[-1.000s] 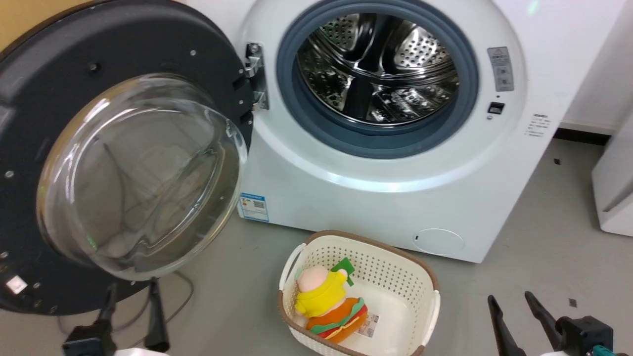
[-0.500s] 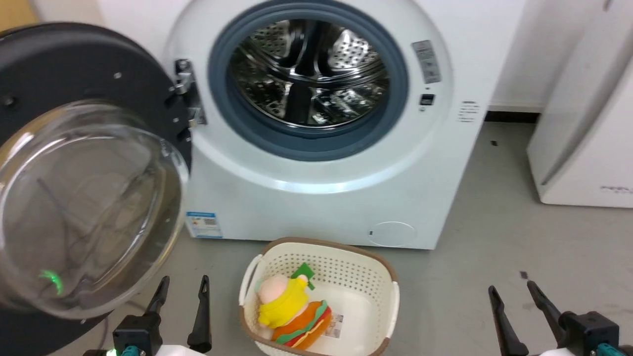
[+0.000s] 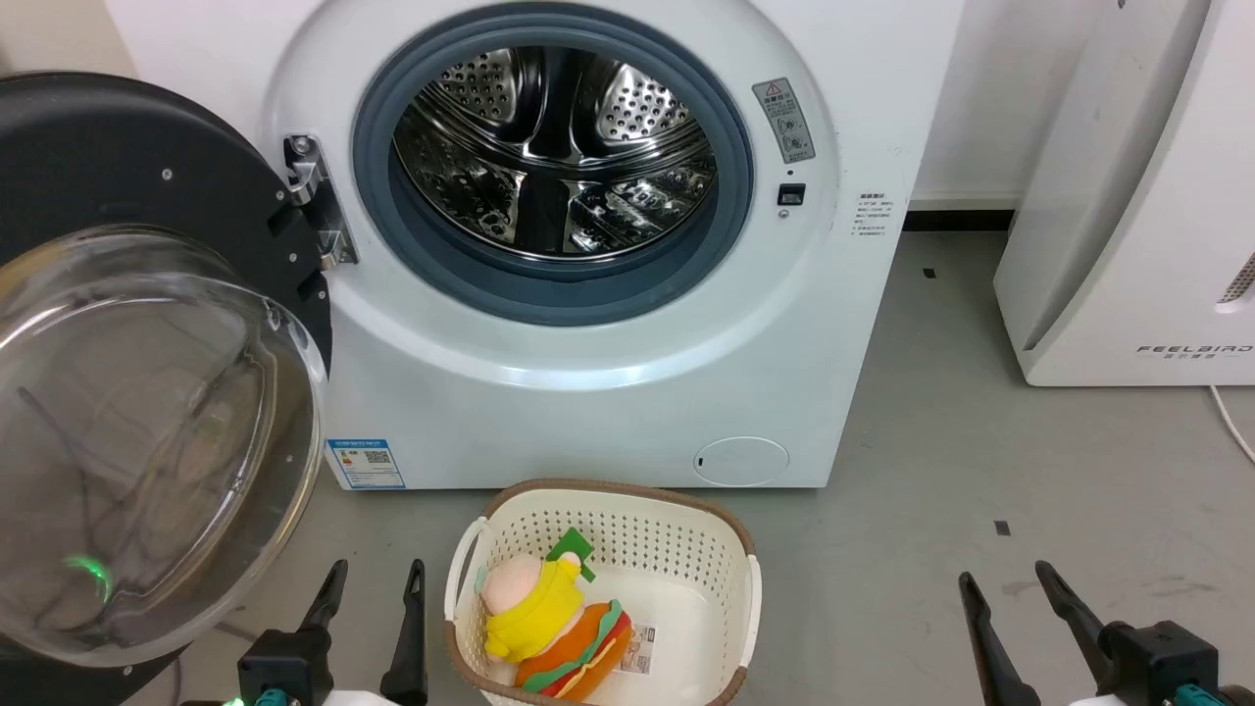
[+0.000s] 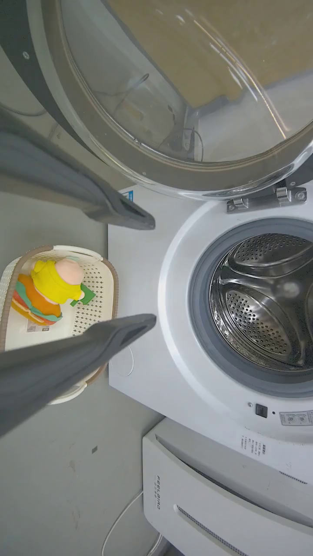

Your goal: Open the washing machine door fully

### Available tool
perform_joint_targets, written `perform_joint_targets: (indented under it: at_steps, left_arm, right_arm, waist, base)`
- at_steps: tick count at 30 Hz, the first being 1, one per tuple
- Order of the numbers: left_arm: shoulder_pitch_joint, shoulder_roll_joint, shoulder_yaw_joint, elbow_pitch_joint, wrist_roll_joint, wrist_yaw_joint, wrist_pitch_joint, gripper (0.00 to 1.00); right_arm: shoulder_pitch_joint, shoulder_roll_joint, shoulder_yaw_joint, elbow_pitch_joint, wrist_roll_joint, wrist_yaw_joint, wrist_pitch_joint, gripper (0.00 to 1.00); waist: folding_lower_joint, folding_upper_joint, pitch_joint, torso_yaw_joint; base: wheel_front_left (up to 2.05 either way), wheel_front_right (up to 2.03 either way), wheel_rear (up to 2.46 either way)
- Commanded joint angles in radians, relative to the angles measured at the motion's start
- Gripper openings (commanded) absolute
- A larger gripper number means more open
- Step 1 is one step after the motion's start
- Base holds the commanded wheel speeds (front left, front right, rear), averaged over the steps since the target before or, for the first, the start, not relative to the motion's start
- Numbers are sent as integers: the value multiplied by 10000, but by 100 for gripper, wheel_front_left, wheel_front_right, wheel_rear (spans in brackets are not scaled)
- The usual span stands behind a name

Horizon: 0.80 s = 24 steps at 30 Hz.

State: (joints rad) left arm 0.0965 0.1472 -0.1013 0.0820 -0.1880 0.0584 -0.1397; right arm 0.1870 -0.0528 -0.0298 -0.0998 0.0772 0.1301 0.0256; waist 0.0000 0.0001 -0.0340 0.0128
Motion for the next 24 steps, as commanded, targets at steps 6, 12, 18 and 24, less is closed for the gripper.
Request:
perform_joint_targets:
  at_steps: [6, 12, 18, 24]
  left_arm:
    - [11, 33, -38, 2, -2, 0, 29, 0]
    - [-32, -18, 5, -34, 81, -23, 88, 0]
    - [-78, -66, 56, -73, 172, -52, 154, 0]
    - [-125, -113, 106, -112, 262, -80, 219, 0]
  right_arm:
    - [-12, -2, 2, 19, 2, 0, -8, 0]
    - [-96, -1, 15, 62, -30, 0, -18, 0]
    - [-185, 1, 29, 109, -67, 1, -30, 0]
    - [-274, 2, 43, 155, -104, 1, -42, 0]
  waist:
    - [0, -1, 15, 40]
    - [0, -1, 29, 33]
    - [0, -1, 45, 25]
    - [0, -1, 60, 17]
  base:
    - [0, 0, 0]
    - [0, 0, 0]
    - [0, 0, 0]
    - [0, 0, 0]
